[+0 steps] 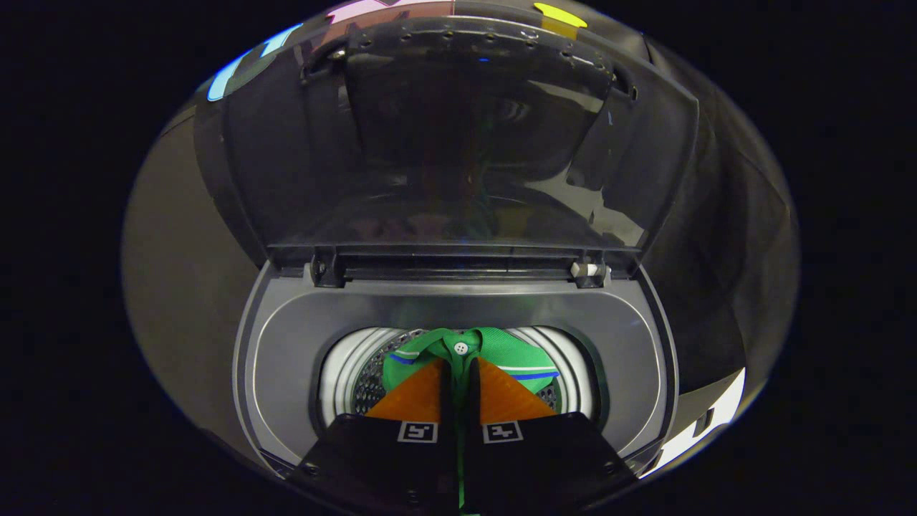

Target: Put the clothes into the washing machine and then close the washing machine lid.

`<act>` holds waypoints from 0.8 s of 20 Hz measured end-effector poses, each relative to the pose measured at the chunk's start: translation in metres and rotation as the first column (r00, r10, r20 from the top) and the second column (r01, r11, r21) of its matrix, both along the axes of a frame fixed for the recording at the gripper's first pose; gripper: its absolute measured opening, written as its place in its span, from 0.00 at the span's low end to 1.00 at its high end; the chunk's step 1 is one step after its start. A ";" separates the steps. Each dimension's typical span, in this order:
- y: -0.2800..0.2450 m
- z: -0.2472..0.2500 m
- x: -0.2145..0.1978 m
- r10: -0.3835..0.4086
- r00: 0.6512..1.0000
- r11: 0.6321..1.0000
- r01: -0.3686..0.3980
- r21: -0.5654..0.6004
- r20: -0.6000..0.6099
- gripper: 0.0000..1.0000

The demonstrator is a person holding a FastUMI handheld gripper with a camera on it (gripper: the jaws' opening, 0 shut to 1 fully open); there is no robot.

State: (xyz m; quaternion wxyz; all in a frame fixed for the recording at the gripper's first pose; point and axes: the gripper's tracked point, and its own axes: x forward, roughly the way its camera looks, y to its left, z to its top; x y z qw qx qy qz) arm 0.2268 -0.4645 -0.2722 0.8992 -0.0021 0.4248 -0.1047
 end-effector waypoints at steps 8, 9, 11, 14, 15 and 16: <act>0.002 -0.021 0.000 0.027 0.997 0.999 -0.026 0.019 -0.069 0.09; -0.003 -0.025 -0.005 0.015 0.995 1.000 -0.015 0.000 -0.099 0.09; -0.004 -0.034 -0.009 0.014 0.991 1.000 -0.014 0.001 -0.131 0.40; -0.008 -0.030 -0.014 0.024 0.992 1.000 -0.024 -0.004 -0.121 0.99; -0.007 -0.029 -0.014 0.026 0.993 1.000 -0.026 0.004 -0.116 1.00; -0.008 -0.026 -0.013 0.019 0.994 1.000 -0.019 0.001 -0.110 1.00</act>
